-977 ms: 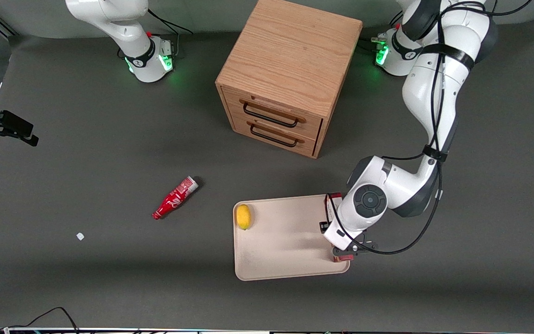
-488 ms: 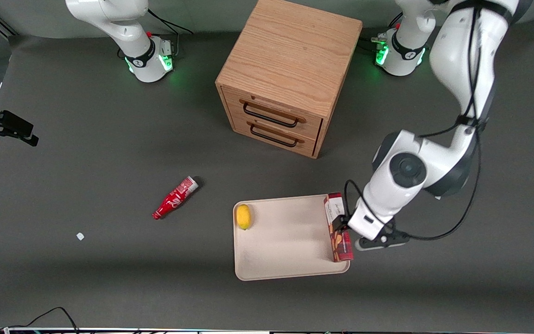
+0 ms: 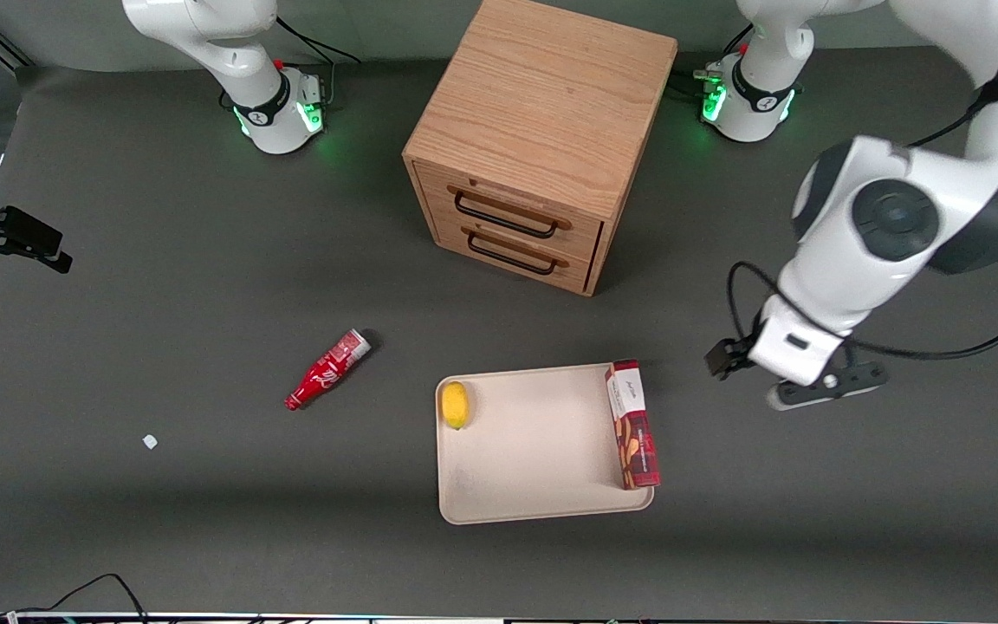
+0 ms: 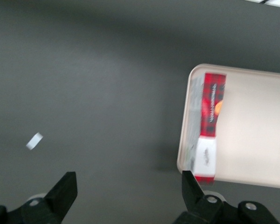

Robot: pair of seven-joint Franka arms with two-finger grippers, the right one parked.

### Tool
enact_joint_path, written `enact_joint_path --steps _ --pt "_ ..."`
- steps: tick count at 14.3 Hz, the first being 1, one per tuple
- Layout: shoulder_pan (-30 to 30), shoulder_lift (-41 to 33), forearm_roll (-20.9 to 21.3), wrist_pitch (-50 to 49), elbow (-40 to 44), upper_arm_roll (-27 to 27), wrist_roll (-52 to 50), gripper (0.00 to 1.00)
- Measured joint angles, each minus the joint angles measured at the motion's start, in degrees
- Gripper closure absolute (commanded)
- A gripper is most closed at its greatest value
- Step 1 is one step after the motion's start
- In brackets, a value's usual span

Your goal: Place red cookie box on tray

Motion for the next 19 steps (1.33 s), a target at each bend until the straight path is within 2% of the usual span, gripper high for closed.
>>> enact_joint_path --steps 4,7,11,14,19 --pt "8.0 -9.6 -4.5 -11.5 -1.7 0.6 16.1 0.00" --pt "11.4 -14.4 -6.3 -16.5 -2.2 1.4 22.5 0.00" --pt "14.6 -20.3 -10.9 -20.8 -2.3 1.5 26.7 0.00" --pt "15.6 -23.2 -11.5 -21.7 -2.6 1.6 28.3 0.00" --pt "16.4 -23.7 -11.6 -21.7 -3.0 2.4 31.7 0.00"
